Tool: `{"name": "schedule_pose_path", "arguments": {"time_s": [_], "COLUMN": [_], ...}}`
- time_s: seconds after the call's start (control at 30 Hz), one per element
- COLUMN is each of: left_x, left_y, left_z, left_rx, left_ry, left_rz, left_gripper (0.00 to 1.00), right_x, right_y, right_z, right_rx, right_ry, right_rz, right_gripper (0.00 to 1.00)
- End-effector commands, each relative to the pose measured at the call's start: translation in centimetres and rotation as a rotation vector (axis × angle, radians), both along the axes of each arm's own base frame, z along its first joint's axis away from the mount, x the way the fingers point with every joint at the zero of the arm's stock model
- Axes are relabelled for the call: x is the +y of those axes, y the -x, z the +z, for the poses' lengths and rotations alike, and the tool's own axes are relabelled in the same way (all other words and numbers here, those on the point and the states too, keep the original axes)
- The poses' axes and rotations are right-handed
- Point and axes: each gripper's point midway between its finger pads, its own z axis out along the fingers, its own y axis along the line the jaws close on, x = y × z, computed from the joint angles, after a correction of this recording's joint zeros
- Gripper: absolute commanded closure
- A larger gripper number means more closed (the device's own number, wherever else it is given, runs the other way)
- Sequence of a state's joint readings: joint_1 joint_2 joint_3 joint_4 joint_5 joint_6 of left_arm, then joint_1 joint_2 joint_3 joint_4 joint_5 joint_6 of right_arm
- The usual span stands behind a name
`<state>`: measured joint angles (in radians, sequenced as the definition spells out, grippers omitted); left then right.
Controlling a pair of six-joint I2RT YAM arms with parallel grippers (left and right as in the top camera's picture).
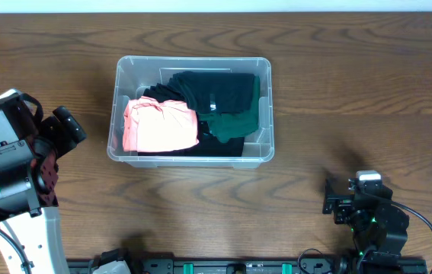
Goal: Pack container
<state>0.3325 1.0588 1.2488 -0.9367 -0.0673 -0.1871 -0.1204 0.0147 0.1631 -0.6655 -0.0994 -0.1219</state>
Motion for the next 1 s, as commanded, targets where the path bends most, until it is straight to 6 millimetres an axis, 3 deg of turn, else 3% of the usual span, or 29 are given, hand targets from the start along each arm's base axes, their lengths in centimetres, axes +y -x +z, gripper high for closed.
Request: {"name": "schedule_pose_path", "arguments": {"time_s": [0.0, 0.87, 0.97], "left_x": [0.30, -0.38, -0.10], "left_y": [0.19, -0.08, 0.34], "left_z": [-0.03, 0.00, 0.68], "left_rx": [0.002, 0.000, -0.009], "left_ry": [-0.002, -0.003, -0.048], "left_rz": [0.020, -0.006, 0.010], "left_gripper": [0.02, 0.02, 0.02], "right_x": [-0.26, -0.26, -0.26], "right_y": [0.00, 0.00, 0.00], "right_z": [-0.08, -0.08, -0.08], "right_rx": [-0.003, -0.003, -0.003], "right_ry": [0.016, 0.016, 0.016], "right_rz": [-0.006, -0.006, -0.006], "right_gripper": [0.01, 0.01, 0.01]}}
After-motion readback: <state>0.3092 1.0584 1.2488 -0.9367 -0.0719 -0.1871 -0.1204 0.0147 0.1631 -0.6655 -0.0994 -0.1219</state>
